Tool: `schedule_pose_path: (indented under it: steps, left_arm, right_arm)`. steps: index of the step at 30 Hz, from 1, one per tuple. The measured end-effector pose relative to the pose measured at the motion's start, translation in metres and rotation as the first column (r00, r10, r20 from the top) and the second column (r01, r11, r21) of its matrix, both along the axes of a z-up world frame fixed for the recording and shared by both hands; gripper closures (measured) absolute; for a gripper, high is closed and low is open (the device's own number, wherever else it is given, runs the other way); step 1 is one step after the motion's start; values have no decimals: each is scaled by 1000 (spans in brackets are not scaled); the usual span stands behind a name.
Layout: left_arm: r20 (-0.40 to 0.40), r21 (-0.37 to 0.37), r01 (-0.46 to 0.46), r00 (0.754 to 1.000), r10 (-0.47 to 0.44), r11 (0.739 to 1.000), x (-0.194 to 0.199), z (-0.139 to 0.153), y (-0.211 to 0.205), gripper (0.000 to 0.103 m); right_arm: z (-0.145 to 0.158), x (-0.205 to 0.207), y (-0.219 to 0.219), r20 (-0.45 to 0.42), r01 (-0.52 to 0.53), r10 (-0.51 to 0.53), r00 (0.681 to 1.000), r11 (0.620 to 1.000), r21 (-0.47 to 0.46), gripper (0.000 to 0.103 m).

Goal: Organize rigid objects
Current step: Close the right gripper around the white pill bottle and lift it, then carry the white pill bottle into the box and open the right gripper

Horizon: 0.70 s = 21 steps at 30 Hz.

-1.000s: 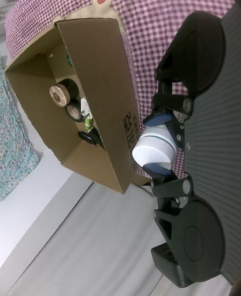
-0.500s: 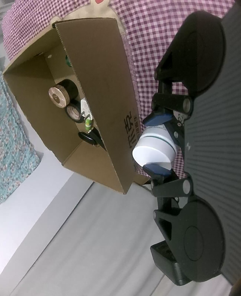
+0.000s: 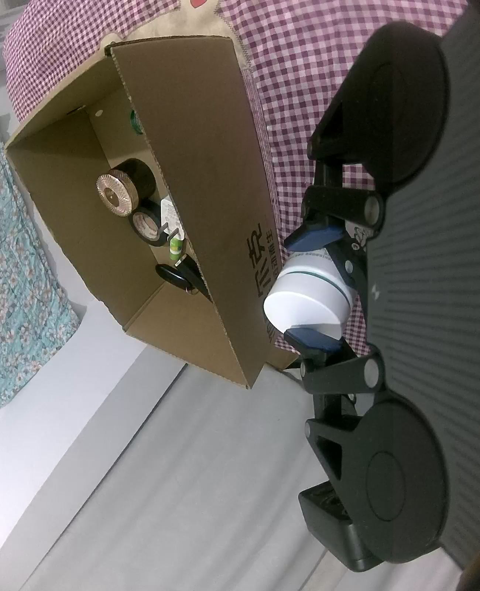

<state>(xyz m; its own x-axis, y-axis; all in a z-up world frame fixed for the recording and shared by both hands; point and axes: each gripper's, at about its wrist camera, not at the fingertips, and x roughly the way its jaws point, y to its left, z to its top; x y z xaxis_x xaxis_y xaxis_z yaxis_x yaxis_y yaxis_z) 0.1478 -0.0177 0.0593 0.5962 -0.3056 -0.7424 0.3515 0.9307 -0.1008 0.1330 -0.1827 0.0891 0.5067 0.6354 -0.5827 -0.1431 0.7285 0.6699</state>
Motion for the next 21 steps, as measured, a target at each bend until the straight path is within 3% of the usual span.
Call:
schedule_pose_path:
  steps: [14,21]
  left_arm:
    - [16,0,-6,1000,6,1000,-3,5,2,49]
    - [143,-13,-2,990,4,1000,-6,54,12,49]
  right_arm:
    - [2,-1,2,5,-5,5,1000,1000,-6,57]
    - [47,-4,10,115,-52,53,992,999,-12,56]
